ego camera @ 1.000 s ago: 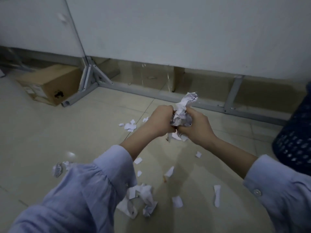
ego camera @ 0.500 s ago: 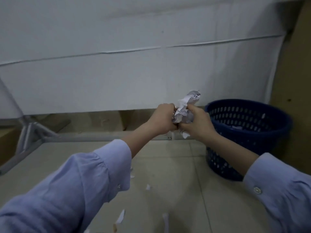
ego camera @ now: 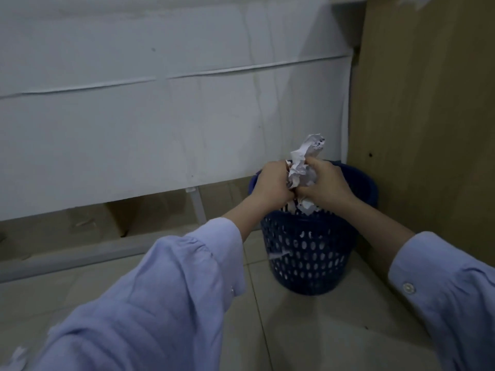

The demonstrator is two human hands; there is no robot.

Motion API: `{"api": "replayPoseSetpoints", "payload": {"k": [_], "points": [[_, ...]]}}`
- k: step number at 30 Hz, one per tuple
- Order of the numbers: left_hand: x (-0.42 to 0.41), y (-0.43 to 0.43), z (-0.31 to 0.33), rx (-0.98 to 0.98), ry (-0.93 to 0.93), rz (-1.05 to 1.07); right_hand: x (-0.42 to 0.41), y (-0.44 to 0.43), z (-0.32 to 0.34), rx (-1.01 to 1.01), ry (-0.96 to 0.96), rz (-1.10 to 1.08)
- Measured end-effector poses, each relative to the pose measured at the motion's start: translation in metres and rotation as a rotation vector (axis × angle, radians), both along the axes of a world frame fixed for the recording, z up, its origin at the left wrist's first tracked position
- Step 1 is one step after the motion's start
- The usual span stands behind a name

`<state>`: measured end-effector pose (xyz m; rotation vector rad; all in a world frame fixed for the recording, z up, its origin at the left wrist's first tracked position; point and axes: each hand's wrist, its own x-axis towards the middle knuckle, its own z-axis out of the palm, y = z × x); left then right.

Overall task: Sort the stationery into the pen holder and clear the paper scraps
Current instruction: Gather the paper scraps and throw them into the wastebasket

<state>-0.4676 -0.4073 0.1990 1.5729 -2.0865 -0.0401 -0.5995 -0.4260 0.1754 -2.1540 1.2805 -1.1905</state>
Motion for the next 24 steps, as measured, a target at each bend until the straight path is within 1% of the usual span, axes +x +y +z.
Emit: {"api": "replayPoseSetpoints", "payload": {"k": [7, 16, 20, 24], "points": [[-0.016, -0.039, -0.036, 0.136, -0.019, 0.015, -0.014, -0.029, -0.035, 0.109, -0.003, -0.014], [-0.006, -0.061, -0.067, 0.172, -0.049, 0.034, -0.009, -0.05, -0.055, 0.172, 0.1, 0.016], [-0.006, -0.062, -0.068, 0.18, -0.055, 0.03, -0.013, -0.054, -0.06, 0.16, 0.158, -0.019], [-0.002, -0.058, -0.066, 0.174, -0.004, 0.037, -0.014, -0.053, -0.059, 0.108, 0.188, -0.023]]}}
